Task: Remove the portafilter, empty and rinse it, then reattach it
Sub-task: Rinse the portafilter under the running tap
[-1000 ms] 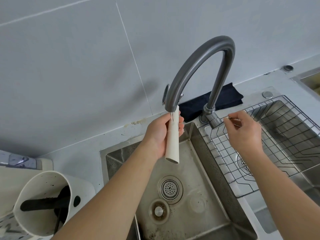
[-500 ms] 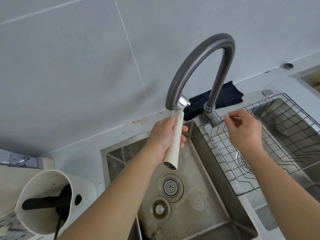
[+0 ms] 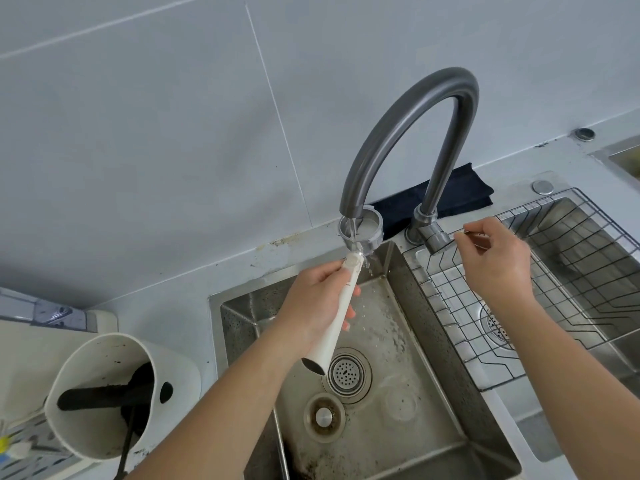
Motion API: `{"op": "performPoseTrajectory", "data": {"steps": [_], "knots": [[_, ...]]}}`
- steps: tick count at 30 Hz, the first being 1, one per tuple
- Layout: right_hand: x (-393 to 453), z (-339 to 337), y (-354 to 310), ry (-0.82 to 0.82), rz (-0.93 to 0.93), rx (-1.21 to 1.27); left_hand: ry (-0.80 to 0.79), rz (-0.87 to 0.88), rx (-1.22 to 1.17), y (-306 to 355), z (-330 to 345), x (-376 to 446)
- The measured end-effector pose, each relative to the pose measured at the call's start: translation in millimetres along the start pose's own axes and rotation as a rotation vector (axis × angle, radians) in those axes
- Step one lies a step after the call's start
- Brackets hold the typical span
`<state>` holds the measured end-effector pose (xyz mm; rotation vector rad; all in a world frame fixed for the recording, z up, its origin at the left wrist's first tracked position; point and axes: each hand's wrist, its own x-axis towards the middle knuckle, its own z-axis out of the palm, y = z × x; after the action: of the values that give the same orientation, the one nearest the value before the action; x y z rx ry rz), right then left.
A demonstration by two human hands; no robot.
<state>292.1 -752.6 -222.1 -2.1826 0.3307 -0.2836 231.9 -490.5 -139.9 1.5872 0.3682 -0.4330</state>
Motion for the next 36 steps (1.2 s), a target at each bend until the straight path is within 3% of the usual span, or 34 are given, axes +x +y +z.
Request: {"op": "performPoseTrajectory", "data": {"steps": [16,27,36], "knots": [[-0.7,0.1,-0.3,0.001,0.006,0.015,-0.123,-0.028,0.279,-1.6,-25.2,-3.1],[-1.1,0.4,-0.5,0.002,0.003,0.023,-0.099,0.153,0.605,-6.7,-40.5,1.6],[-0.2,1.5,1.9,0.002,0.004,0.022,0.010,0.314,0.743,-11.8,-45.9,0.2]]}}
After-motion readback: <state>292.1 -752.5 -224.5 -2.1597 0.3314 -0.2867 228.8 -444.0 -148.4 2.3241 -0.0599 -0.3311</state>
